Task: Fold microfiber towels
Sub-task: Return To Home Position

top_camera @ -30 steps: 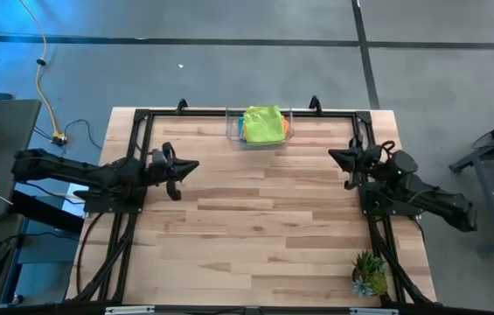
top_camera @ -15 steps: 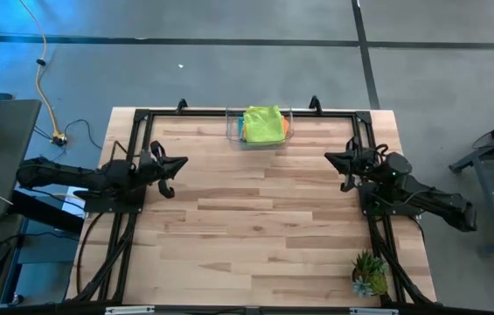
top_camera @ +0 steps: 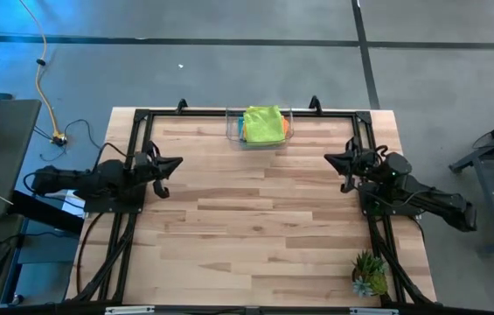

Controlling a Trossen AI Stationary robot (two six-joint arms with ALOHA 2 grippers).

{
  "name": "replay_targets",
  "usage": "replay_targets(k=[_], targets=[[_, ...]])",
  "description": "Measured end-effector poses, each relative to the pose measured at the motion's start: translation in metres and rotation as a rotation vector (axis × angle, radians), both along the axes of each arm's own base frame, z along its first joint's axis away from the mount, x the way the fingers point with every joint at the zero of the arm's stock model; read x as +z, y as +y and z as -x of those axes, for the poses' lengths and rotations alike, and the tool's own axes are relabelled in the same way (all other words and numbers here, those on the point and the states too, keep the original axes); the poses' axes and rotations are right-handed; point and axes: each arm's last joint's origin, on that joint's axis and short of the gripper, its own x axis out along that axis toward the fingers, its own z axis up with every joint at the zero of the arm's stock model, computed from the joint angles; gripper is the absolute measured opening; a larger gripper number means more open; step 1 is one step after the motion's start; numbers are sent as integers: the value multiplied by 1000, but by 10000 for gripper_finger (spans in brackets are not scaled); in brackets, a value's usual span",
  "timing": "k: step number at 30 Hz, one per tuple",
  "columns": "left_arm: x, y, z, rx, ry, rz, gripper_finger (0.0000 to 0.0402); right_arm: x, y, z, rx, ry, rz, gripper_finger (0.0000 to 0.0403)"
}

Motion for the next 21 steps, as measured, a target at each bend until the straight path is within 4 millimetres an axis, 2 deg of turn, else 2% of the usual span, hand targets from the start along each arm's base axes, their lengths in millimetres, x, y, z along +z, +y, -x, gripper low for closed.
replay_targets(k=[8,10,16,21], targets=[[-9,1,1,53,78,34,0,-2,-2,0,-74,12,-22,0],[-6,2,2,69,44,38,0,-3,-3,0,-105,25,-34,0],[-1,2,2,70,6,10,0,-18,-6,-1,-157,127,-192,0],[-4,3,3,118,42,5,0,-20,-6,-1,-150,150,-219,0]])
